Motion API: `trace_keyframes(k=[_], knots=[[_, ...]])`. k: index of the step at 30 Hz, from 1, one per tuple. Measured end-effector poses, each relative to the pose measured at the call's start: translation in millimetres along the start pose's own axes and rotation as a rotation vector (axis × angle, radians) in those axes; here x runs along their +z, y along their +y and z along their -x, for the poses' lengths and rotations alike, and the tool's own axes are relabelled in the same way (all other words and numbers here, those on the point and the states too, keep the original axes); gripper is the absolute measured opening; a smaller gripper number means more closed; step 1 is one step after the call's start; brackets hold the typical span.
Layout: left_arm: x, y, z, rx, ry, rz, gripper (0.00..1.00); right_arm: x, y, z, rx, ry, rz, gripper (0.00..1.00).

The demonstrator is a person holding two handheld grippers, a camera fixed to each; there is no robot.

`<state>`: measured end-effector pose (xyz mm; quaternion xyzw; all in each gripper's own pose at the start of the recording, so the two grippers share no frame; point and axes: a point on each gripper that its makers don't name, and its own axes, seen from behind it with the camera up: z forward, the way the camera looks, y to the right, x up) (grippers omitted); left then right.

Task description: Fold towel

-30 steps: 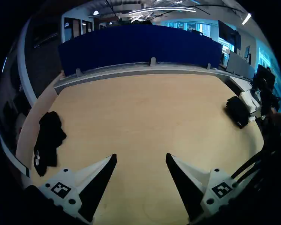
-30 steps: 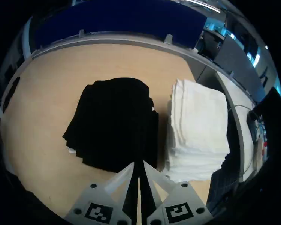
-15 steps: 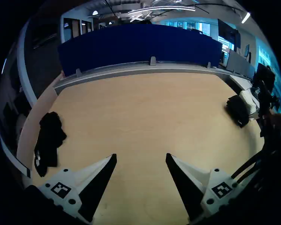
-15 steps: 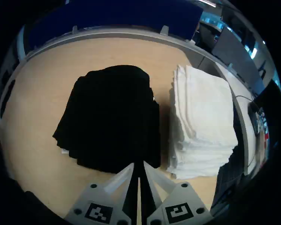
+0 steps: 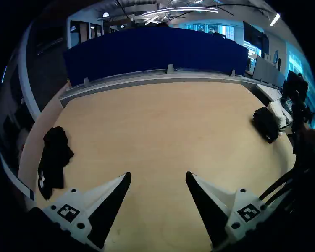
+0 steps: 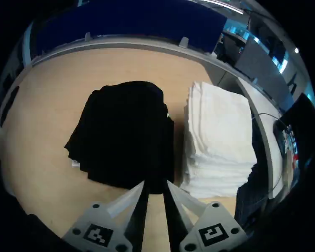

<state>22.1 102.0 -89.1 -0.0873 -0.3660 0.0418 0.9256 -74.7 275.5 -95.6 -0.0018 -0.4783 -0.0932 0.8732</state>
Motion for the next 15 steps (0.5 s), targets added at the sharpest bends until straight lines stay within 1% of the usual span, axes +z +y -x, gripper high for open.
trace_keyframes(k=[7,11,12,15], knots=[[0.9,1.3,-0.5,0.003,0.002,0.006,0.97,-7.6,-3.3,-2.6,0.001,0.024,-0.007,0.66],[0.5,0.8,-1.5,0.001,0.006,0.007,0.97,-9.0,-7.9,-7.0,0.001,0.042,-0.015,0.96],[0.3,0.5,-1.6,0.000,0.006,0.007,0.97,-9.5,-9.2,-8.9,0.002,0.048,-0.018,1.00],[-0.6,-0.9,-1.1,-0.002,0.007,0.006,0.97,-11.1,-12.4,-16.4,0.008,0.068,-0.027,1.00]])
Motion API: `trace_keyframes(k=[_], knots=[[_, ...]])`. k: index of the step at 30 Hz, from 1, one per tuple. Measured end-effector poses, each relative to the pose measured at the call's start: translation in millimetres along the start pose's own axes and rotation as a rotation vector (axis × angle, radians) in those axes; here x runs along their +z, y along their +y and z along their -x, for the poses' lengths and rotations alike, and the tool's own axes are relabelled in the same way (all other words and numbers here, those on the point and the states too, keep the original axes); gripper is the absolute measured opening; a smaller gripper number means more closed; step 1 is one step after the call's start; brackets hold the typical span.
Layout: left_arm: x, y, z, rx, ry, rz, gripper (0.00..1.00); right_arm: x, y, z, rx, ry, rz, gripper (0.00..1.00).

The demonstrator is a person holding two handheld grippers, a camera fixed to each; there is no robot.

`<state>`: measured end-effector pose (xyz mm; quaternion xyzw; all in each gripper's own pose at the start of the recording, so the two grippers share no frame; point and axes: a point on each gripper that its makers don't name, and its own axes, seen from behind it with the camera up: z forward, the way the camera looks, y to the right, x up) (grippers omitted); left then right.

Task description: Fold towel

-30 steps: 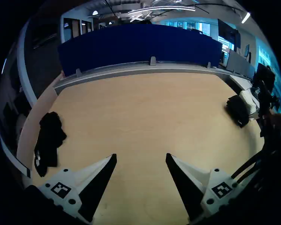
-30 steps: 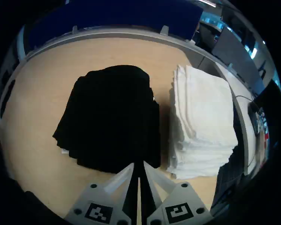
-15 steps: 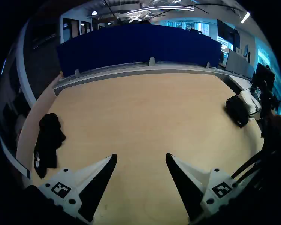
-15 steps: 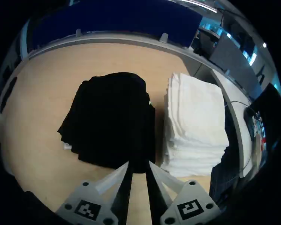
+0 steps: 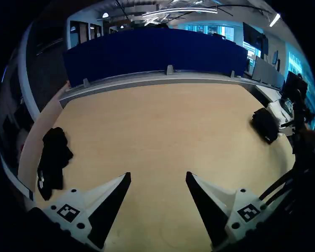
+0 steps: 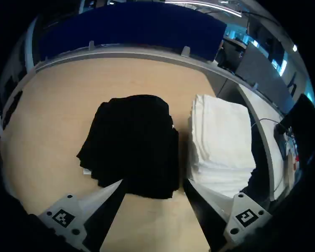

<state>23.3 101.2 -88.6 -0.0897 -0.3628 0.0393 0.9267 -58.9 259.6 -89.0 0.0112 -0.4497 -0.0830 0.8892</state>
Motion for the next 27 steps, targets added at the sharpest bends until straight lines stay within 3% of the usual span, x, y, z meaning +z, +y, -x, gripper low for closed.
trace_keyframes(k=[9,27], knots=[[-4.5,-4.6,1.6,-0.007,0.002,-0.010,0.97,7.2,-9.9,-33.3,-0.014,0.040,-0.029,1.00],[-12.8,-16.8,3.6,-0.039,0.007,-0.048,0.97,44.2,-28.3,-116.4,-0.005,0.114,-0.076,1.00]])
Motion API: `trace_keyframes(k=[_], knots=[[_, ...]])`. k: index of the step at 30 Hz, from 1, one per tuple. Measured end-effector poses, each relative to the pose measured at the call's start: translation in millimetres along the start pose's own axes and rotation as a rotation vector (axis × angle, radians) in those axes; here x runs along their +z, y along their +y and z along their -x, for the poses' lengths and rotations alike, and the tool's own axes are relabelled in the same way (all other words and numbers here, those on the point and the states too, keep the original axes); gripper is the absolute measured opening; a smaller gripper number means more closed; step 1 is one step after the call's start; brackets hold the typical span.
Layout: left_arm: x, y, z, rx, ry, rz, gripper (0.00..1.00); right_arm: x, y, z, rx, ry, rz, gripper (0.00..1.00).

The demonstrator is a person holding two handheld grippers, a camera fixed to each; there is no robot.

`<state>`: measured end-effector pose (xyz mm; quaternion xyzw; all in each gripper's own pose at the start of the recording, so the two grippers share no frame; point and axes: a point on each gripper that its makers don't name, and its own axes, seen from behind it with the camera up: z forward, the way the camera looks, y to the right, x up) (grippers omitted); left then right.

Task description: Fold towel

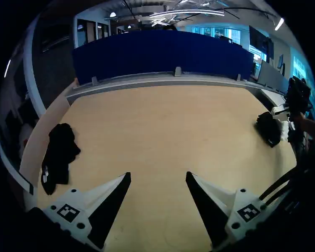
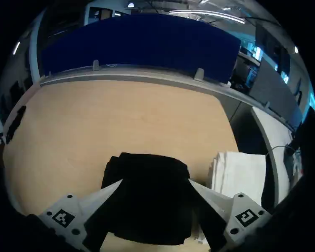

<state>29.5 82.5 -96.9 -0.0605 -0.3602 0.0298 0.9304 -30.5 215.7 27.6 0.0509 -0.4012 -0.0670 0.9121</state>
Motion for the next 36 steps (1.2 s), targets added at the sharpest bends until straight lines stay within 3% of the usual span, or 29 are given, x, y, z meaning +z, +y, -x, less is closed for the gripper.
trace_keyframes(k=[6,21,29,36], knots=[[-2.6,-4.8,3.0,-0.007,-0.002,-0.013,0.98,11.9,-5.9,-5.3,-0.001,-0.006,-0.012,1.00],[-8.8,-13.3,11.8,-0.014,-0.017,-0.041,0.97,36.9,-5.3,15.5,0.005,-0.070,-0.017,1.00],[-8.7,-14.6,12.2,-0.018,-0.018,-0.044,0.97,36.0,-5.4,11.7,-0.002,-0.066,-0.014,1.00],[-7.8,-15.7,10.9,-0.014,-0.016,-0.040,0.98,19.4,-6.7,-3.3,-0.019,-0.016,-0.007,1.00]])
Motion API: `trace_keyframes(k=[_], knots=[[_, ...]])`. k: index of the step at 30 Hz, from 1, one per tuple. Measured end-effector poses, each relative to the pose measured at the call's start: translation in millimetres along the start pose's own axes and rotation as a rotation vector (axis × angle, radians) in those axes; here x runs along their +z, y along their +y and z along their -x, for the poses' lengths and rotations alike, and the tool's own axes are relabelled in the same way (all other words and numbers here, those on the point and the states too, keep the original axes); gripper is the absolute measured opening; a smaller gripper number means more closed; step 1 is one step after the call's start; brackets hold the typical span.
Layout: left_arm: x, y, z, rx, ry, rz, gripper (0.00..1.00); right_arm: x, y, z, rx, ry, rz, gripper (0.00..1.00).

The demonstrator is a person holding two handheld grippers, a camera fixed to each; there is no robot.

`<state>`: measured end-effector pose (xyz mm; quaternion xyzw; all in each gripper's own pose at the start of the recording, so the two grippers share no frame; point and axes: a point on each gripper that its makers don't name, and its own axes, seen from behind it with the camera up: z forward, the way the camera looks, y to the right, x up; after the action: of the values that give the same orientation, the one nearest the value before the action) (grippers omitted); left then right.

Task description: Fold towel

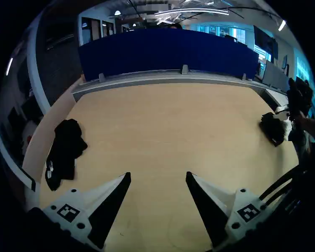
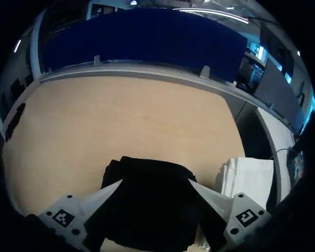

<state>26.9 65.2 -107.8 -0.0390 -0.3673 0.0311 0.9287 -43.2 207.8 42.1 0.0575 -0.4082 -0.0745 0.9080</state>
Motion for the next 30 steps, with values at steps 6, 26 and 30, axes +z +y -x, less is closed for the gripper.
trace_keyframes(k=[6,26,30], knots=[[0.8,-0.6,-2.1,-0.001,0.006,0.005,0.97,-8.4,-0.8,-7.7,0.002,0.028,0.007,1.00],[-2.1,3.5,-12.4,0.009,0.048,0.036,0.98,-91.7,7.2,-80.4,0.174,0.532,0.124,1.00],[-2.0,6.4,-15.9,0.010,0.059,0.050,0.97,-114.2,7.2,-96.7,0.190,0.638,0.144,1.00]])
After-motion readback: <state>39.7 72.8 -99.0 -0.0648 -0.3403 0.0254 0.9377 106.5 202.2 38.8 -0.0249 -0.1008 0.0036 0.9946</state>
